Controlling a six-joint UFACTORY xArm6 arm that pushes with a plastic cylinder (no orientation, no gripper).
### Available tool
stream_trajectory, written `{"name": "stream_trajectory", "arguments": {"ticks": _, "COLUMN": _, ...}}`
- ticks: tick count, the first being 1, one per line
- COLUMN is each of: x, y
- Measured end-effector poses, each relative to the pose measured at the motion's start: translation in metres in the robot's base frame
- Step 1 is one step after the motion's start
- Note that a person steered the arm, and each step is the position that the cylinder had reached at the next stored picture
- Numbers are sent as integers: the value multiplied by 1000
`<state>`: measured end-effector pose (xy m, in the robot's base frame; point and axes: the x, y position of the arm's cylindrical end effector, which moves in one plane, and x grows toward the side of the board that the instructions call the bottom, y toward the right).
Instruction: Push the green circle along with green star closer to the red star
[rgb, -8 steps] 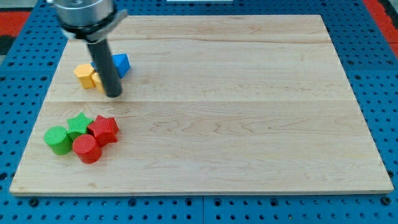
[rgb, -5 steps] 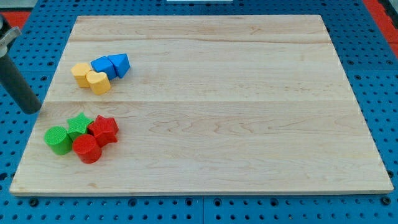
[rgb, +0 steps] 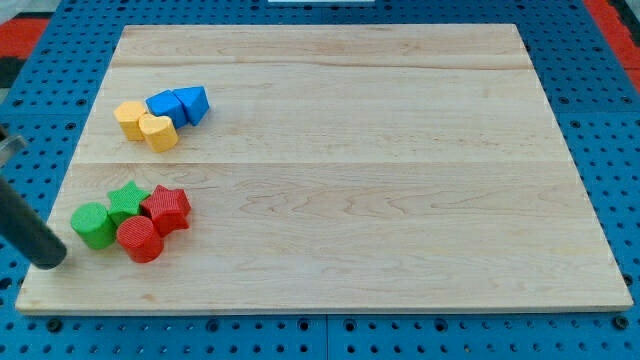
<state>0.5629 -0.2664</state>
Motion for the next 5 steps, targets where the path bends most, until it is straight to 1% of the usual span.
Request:
{"name": "stream_trajectory", "arguments": {"ticks": 1, "x": -8, "y": 19}}
{"name": "stream_trajectory", "arguments": {"ticks": 3, "x": -9, "y": 56}}
{"name": "stream_trajectory", "arguments": {"ticks": 5, "x": -19, "y": 43}}
